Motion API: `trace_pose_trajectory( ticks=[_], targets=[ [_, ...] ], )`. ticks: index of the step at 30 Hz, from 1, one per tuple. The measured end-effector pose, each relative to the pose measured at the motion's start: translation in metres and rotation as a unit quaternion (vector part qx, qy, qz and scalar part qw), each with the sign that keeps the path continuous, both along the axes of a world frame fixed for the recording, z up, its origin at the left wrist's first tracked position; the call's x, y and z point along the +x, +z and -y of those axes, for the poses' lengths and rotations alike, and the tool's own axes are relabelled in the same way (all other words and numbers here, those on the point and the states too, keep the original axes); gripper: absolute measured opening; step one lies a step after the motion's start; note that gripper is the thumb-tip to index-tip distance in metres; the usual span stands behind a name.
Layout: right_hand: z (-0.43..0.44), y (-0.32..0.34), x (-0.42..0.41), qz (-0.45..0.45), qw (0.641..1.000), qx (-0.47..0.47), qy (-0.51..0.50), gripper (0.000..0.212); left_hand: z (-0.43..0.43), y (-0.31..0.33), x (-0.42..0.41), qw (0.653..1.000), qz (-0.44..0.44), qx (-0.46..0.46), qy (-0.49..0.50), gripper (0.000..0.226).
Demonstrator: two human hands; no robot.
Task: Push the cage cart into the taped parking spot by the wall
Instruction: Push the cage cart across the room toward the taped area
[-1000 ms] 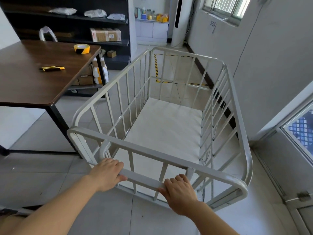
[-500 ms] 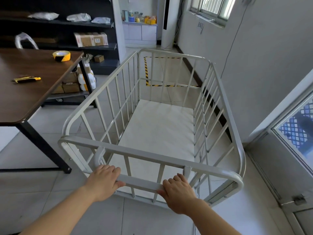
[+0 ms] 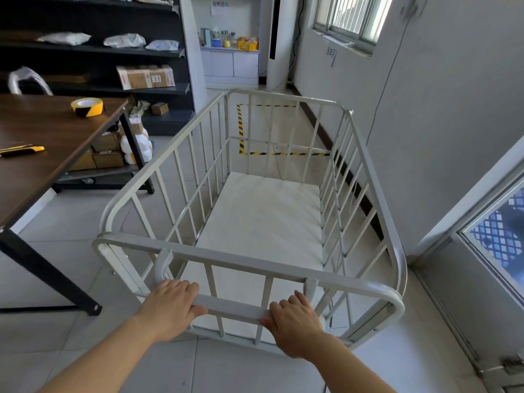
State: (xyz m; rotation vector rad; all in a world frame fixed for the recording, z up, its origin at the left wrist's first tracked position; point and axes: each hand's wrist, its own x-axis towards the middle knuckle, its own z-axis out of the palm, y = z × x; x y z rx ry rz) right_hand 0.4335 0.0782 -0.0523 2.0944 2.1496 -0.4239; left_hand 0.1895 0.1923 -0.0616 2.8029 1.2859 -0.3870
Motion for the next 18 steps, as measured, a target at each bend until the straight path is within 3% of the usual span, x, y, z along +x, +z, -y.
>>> trace_pose_trajectory(
  ticks=[6, 11, 18],
  targets=[
    [-0.035, -0.003, 0.016, 0.007, 1.0, -0.006, -0.011, 0.107, -0.036, 0.0, 0.018, 1.0, 0.003, 0.012, -0.007, 0.059],
    [-0.072, -0.007, 0.029, 0.006, 1.0, 0.001, -0.018, 0.115, -0.075, -0.002, 0.031, 1.0, -0.002, 0.0, 0.001, 0.045],
    [-0.133, -0.008, 0.043, 0.009, 1.0, 0.005, -0.02, 0.115, -0.135, 0.002, 0.049, 1.0, -0.012, 0.002, 0.0, 0.046]
  ],
)
